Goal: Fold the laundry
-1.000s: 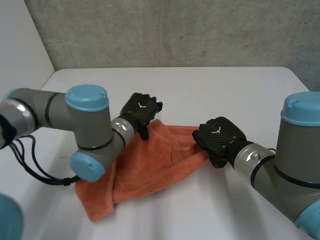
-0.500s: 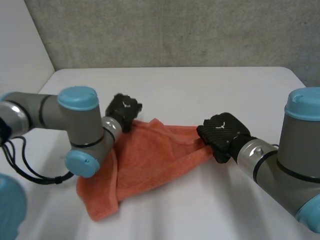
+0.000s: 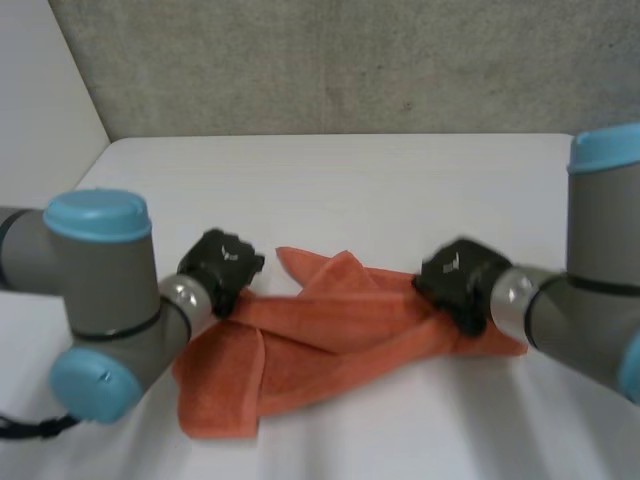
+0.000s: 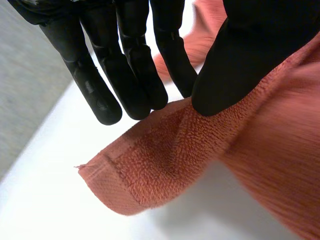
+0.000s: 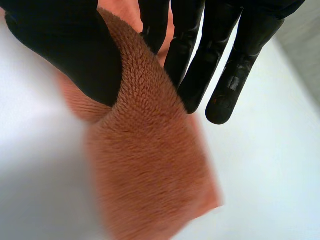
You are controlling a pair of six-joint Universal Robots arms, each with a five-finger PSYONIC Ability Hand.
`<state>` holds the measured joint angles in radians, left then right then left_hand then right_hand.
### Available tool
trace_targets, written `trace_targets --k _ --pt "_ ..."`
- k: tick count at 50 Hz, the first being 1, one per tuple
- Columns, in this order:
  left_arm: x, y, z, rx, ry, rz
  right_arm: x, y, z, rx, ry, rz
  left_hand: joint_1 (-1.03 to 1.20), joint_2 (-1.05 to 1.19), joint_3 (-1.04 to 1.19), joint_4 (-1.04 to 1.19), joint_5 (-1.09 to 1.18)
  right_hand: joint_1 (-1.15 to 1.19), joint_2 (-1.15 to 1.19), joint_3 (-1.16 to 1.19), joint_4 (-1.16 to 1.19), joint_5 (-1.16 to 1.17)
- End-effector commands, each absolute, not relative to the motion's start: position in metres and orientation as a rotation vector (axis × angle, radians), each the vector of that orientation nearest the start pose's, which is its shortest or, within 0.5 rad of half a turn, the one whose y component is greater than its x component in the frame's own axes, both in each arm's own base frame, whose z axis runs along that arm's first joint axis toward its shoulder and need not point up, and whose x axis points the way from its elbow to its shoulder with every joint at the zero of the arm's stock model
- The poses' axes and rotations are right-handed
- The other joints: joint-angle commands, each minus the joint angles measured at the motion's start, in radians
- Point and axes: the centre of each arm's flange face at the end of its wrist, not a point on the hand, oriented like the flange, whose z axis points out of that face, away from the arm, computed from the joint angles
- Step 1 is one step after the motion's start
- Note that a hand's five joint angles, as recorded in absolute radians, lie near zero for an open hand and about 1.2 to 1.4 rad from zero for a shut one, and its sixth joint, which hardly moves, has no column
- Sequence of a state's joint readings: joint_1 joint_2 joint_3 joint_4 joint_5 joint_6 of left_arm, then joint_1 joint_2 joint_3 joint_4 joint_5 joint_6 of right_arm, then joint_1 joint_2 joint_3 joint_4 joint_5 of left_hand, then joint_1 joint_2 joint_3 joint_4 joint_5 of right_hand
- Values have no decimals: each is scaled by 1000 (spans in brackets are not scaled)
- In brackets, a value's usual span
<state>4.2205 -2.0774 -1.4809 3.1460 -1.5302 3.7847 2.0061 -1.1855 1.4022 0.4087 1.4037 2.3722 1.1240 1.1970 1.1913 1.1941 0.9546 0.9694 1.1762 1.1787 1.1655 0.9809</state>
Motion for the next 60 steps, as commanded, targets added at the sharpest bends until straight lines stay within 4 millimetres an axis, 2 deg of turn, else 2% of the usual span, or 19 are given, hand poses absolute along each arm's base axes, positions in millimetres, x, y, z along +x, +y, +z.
trace_targets --k 1,3,6,10,13,15,17,18,20,25,27,28,29,32,35,39,48,52,60 --pt "-330 -334 271 1115 1694 -2273 297 -320 280 -1282 2036 -2246 272 199 205 202 267 381 174 172 185 195" --pt "-335 -342 325 952 1450 -2492 298 -325 293 -1217 1977 -2342 272 199 205 202 267 387 180 177 191 201" --pt "-328 -333 394 724 1114 -2711 295 -325 362 -926 1636 -2708 272 199 205 202 267 390 183 180 194 204" --pt "-322 -320 424 602 940 -2804 285 -303 395 -769 1415 -2841 272 199 205 202 267 390 183 180 194 204" --pt "-320 -317 399 661 1049 -2764 283 -298 386 -773 1415 -2825 272 199 205 202 267 390 183 180 194 204" --pt "-319 -318 391 679 1084 -2749 280 -295 365 -839 1489 -2755 272 199 205 202 267 393 186 183 197 207" --pt "-317 -318 361 743 1207 -2688 281 -290 341 -919 1576 -2660 272 199 205 202 267 393 186 183 197 207" --pt "-317 -318 361 743 1207 -2688 281 -289 341 -920 1576 -2660 272 199 205 202 267 393 186 183 197 207" --pt "-309 -316 303 851 1430 -2553 279 -280 306 -1048 1723 -2490 272 199 205 202 267 390 183 180 194 204" --pt "-300 -301 238 960 1675 -2393 278 -269 269 -1160 1874 -2282 272 199 205 202 267 387 180 177 191 201" --pt "-297 -294 217 998 1748 -2339 277 -261 224 -1257 2042 -2038 272 199 205 202 267 375 168 166 179 189" --pt "-295 -288 199 1032 1807 -2285 277 -260 224 -1257 2043 -2036 272 199 205 202 267 375 168 166 179 189" --pt "-294 -284 193 1047 1827 -2263 276 -254 196 -1316 2148 -1868 272 199 205 202 267 372 165 163 176 186" --pt "-289 -274 174 1079 1895 -2193 269 -236 164 -1396 2297 -1560 272 199 205 202 267 203 -4 -7 7 17" --pt "-284 -270 171 1074 1913 -2172 266 -231 164 -1396 2339 -1479 272 199 205 202 267 -170 -377 -379 -366 -356" --pt "-282 -265 168 1084 1927 -2156 268 -237 181 -1338 2275 -1590 272 199 205 202 267 -561 -768 -770 -757 -747" --pt "-278 -255 197 1046 1863 -2232 267 -243 216 -1085 2163 -1799 272 199 205 202 267 -614 -821 -824 -810 -800" --pt "-277 -250 219 1026 1814 -2288 238 -260 226 -753 2212 -1777 272 199 205 202 267 -585 -792 -794 -781 -771" --pt "-277 -243 254 971 1721 -2396 214 -269 220 -586 2242 -1648 272 199 205 202 267 -585 -792 -794 -781 -771"
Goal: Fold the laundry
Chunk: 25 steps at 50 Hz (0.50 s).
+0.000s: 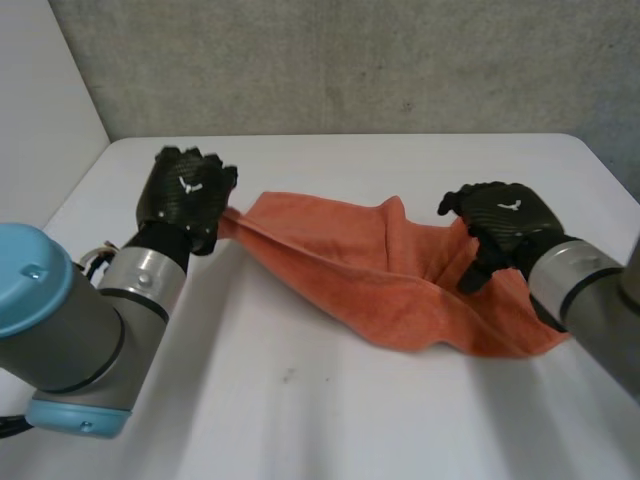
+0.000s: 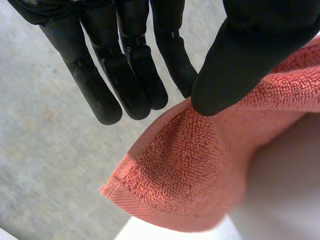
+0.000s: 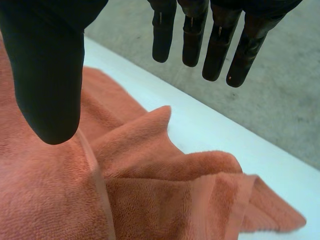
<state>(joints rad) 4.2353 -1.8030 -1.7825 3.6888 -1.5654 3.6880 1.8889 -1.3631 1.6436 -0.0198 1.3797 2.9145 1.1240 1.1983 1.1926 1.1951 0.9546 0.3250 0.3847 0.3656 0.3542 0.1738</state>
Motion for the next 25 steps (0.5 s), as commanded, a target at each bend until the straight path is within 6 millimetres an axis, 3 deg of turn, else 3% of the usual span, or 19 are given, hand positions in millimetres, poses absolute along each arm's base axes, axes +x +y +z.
trace_targets --k 1,12,18,23,25 --pt "-277 -241 262 956 1708 -2425 211 -269 218 -574 2259 -1623 272 198 204 201 267 57 -3 16 27 33" --pt "-282 -217 312 928 1719 -2557 194 -255 187 -512 2351 -1339 272 198 204 201 267 39 -21 -2 10 16" --pt "-289 -202 332 947 1678 -2621 197 -256 162 -469 2353 -1222 272 198 204 201 267 51 -9 10 21 27" --pt "-290 -200 344 935 1649 -2650 202 -253 140 -456 2383 -1119 272 198 204 201 267 77 17 36 48 54" --pt "-290 -200 346 934 1647 -2651 208 -249 133 -479 2384 -1096 272 198 204 201 267 241 181 200 212 217"
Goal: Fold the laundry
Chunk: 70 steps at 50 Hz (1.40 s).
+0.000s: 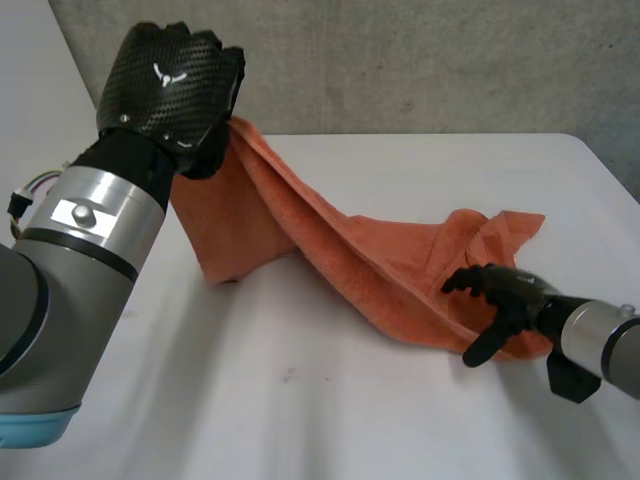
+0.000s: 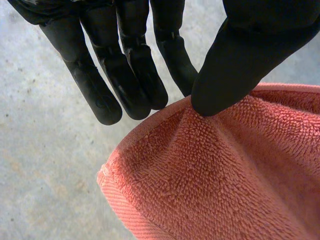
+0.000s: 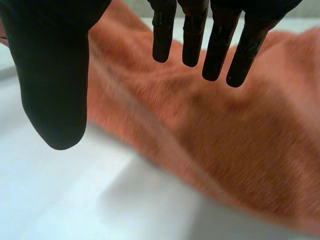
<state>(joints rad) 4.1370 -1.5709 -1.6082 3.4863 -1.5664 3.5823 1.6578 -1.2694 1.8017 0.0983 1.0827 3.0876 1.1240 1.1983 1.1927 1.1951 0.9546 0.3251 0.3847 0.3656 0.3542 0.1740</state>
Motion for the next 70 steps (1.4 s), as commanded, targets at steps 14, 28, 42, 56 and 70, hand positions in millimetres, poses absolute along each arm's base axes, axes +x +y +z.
trace_targets --k 14,28,42,56,70 --pt "-258 -228 300 904 1844 -2396 188 -272 227 -707 2192 -1913 272 198 204 201 267 1071 1012 1031 1042 1048" --pt "-240 -209 181 1148 2415 -1657 184 -222 228 -1414 2389 -1656 272 198 204 201 267 1071 1012 1031 1042 1048" --pt "-275 -291 203 1057 2228 -1926 222 -295 209 -1547 2418 -1726 272 198 204 201 267 1071 1012 1031 1042 1048" --pt "-279 -318 415 460 1141 -2842 226 -314 432 -605 1318 -2897 272 198 204 201 267 1071 1012 1031 1042 1048" --pt "-250 -319 242 736 1779 -2377 234 -306 245 -995 2090 -2165 272 198 204 201 267 1071 1012 1031 1042 1048"
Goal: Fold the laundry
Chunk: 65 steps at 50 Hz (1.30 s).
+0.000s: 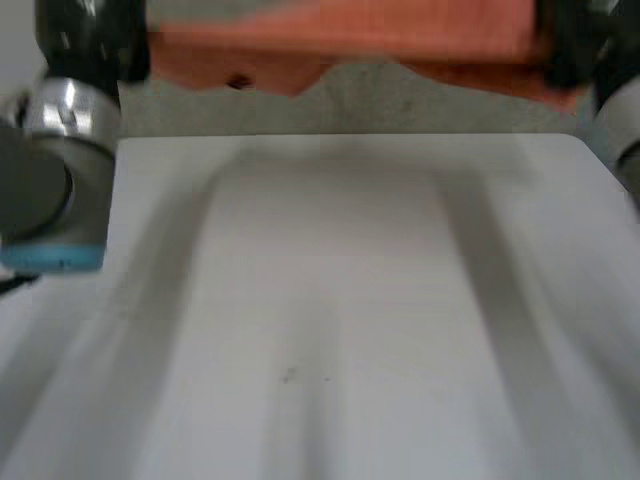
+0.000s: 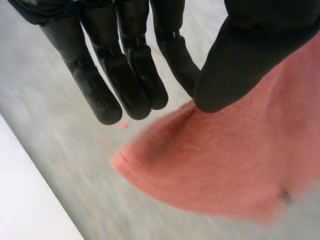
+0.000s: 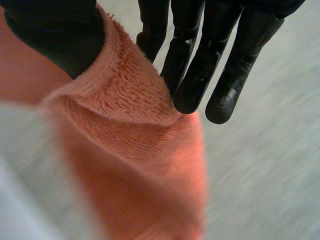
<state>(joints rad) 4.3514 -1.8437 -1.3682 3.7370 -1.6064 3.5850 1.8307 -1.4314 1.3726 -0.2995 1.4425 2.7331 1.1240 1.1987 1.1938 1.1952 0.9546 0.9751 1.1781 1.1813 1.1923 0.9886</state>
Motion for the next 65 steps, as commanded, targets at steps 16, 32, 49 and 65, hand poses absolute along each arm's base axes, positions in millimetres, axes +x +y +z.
trace_targets --k 16,32,49,65 --pt "-230 -306 162 821 2051 -2109 231 -308 143 -1034 2354 -1779 272 198 202 201 267 56 -147 -150 -161 -132" --pt "-220 -307 175 769 2028 -2127 192 -313 149 -376 2410 -1666 272 198 202 201 267 -118 -321 -324 -335 -306" --pt "-228 -285 198 820 2033 -2136 192 -313 180 -569 2363 -1687 272 198 202 201 267 421 218 215 204 233" --pt "-201 -215 245 968 2225 -1797 176 -244 259 -1469 2548 -1580 272 198 202 201 267 421 218 215 204 233"
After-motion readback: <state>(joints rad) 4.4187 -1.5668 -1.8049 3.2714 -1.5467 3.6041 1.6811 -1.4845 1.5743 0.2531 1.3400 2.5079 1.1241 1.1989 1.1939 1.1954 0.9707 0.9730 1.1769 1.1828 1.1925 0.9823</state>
